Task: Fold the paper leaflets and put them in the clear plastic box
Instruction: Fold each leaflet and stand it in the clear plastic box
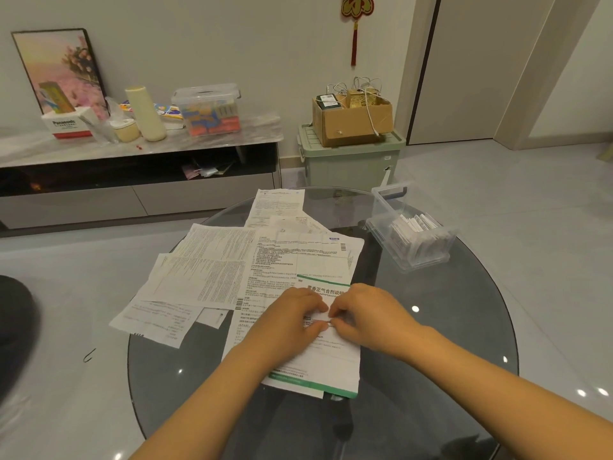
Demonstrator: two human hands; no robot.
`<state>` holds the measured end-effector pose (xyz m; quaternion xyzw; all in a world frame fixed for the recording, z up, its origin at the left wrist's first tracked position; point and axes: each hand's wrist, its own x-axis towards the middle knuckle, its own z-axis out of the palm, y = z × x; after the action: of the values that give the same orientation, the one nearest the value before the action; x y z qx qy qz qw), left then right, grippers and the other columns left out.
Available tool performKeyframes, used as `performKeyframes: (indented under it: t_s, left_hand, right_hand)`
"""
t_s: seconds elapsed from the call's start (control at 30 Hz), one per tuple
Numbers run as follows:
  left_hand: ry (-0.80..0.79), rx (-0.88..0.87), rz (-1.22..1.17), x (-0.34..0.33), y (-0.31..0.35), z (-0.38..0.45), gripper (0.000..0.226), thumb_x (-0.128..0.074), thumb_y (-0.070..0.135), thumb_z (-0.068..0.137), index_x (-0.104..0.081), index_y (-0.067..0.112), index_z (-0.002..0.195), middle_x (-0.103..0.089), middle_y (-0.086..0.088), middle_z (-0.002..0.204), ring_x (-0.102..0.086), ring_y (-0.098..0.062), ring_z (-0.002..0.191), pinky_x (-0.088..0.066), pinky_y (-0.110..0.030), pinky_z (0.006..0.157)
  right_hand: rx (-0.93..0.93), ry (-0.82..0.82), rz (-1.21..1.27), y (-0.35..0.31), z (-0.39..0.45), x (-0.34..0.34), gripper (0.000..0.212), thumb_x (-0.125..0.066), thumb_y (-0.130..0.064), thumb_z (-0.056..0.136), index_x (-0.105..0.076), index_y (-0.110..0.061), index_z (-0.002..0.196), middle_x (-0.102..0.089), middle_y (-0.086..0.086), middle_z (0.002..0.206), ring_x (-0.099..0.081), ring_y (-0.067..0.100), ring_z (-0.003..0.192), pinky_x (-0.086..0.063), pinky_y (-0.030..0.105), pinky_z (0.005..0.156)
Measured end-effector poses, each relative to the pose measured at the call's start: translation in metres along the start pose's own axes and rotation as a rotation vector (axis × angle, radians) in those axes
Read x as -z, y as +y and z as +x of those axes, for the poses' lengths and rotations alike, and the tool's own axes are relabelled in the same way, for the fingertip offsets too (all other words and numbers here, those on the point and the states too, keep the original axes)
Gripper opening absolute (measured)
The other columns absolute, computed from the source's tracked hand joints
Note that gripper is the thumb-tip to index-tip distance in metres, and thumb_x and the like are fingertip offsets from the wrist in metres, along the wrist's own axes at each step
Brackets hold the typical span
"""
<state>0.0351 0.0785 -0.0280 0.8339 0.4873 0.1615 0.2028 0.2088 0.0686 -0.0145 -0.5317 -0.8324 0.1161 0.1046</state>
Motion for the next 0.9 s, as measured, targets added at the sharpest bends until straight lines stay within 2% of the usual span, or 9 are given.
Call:
performKeyframes:
  t_s: [0.07, 0.2, 0.33, 0.43, 0.57, 0.73, 0.9]
  left_hand:
    - [0.043, 0.014, -0.029, 0.000, 0.002, 0.001, 0.025, -0.059, 0.028, 0.091, -0.063, 0.023, 0.114, -0.057, 0.014, 0.116, -0.046, -0.004, 0.110, -0.035, -0.015, 0.093]
    - [0.244, 0.049, -0.102, 0.005, 0.010, 0.007, 0.012, -0.060, 0.024, 0.090, -0.070, 0.024, 0.097, -0.063, 0.014, 0.097, -0.053, -0.004, 0.095, -0.042, -0.021, 0.086]
    - [0.343, 0.059, -0.119, 0.018, 0.019, 0.016, 0.009, -0.062, 0.024, 0.089, -0.071, 0.024, 0.090, -0.064, 0.013, 0.087, -0.056, -0.005, 0.085, -0.047, -0.025, 0.079]
    - [0.331, 0.053, -0.052, 0.025, 0.028, 0.024, 0.013, -0.058, 0.025, 0.091, -0.071, 0.026, 0.091, -0.065, 0.011, 0.088, -0.054, -0.006, 0.086, -0.047, -0.027, 0.078]
    - [0.320, 0.043, -0.012, 0.033, 0.041, 0.038, 0.017, -0.055, 0.022, 0.092, -0.071, 0.023, 0.092, -0.066, 0.008, 0.091, -0.054, -0.008, 0.088, -0.045, -0.026, 0.079]
    - [0.316, -0.013, -0.037, 0.044, 0.062, 0.068, 0.018, -0.055, 0.018, 0.091, -0.073, 0.020, 0.094, -0.069, 0.002, 0.094, -0.057, -0.013, 0.088, -0.047, -0.032, 0.080]
    - [0.311, -0.063, -0.036, 0.044, 0.083, 0.100, 0.017, -0.055, 0.020, 0.093, -0.072, 0.020, 0.098, -0.066, 0.002, 0.097, -0.056, -0.015, 0.089, -0.046, -0.030, 0.080]
  right_hand:
    - [0.010, 0.074, -0.026, 0.000, 0.000, 0.002, 0.025, -0.048, -0.032, 0.091, -0.068, -0.020, 0.102, -0.067, -0.001, 0.098, -0.057, 0.015, 0.086, -0.049, 0.029, 0.074]
    - [-0.007, 0.243, 0.042, 0.003, 0.002, 0.011, 0.021, -0.051, -0.030, 0.092, -0.068, -0.019, 0.098, -0.066, -0.003, 0.095, -0.054, 0.013, 0.087, -0.044, 0.026, 0.073]
    - [-0.014, 0.295, 0.100, 0.003, 0.006, 0.023, 0.017, -0.054, -0.030, 0.091, -0.067, -0.020, 0.095, -0.064, -0.008, 0.094, -0.048, 0.006, 0.085, -0.044, 0.022, 0.074]
    - [-0.023, 0.313, 0.131, 0.007, 0.006, 0.033, 0.015, -0.057, -0.027, 0.091, -0.067, -0.018, 0.095, -0.064, -0.006, 0.093, -0.043, 0.005, 0.084, -0.039, 0.019, 0.074]
    - [-0.044, 0.310, 0.142, 0.015, 0.007, 0.048, 0.014, -0.057, -0.022, 0.091, -0.068, -0.014, 0.094, -0.064, -0.004, 0.092, -0.044, 0.006, 0.085, -0.042, 0.023, 0.079]
    - [-0.123, 0.353, 0.148, 0.032, 0.008, 0.073, 0.014, -0.056, -0.019, 0.091, -0.069, -0.014, 0.094, -0.055, -0.009, 0.083, -0.045, 0.007, 0.081, -0.035, 0.018, 0.074]
    - [-0.228, 0.423, 0.166, 0.053, 0.007, 0.093, 0.012, -0.059, -0.019, 0.090, -0.069, -0.015, 0.092, -0.056, -0.010, 0.079, -0.049, 0.006, 0.077, -0.040, 0.021, 0.072]
